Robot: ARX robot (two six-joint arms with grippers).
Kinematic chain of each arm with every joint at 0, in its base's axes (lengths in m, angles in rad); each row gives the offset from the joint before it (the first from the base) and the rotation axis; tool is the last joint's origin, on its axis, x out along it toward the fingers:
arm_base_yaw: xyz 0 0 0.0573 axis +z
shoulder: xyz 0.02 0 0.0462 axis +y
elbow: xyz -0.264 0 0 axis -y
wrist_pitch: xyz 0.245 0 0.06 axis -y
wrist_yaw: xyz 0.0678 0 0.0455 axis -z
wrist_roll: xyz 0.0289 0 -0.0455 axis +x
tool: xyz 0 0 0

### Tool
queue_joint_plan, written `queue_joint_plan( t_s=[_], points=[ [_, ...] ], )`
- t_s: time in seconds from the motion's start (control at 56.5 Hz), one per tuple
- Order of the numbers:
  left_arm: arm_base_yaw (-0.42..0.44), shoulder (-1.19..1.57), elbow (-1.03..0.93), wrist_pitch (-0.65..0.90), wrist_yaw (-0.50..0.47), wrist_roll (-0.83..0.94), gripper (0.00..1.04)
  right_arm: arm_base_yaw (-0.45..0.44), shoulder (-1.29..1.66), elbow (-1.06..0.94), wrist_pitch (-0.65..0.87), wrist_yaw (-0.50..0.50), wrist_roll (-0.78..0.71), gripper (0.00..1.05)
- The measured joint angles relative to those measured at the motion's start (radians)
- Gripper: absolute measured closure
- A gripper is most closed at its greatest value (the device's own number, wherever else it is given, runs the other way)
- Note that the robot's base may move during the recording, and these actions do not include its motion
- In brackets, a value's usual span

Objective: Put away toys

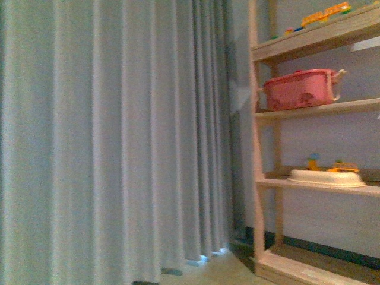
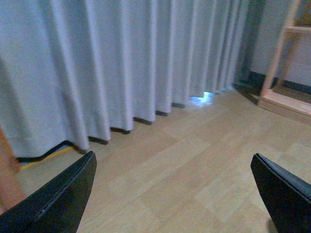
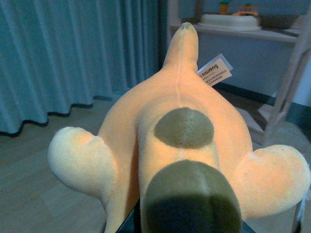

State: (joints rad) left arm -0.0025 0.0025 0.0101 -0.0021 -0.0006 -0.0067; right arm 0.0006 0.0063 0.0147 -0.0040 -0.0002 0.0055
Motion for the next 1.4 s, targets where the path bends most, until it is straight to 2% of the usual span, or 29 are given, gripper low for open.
queue_joint_plan(
  t_s=[1.399],
  points=[
    [-0.001,0.000,0.000,0.000,0.000,0.000,0.06,-0.001,0.000,0.000,0.000,-0.003,0.000,0.98]
  ],
)
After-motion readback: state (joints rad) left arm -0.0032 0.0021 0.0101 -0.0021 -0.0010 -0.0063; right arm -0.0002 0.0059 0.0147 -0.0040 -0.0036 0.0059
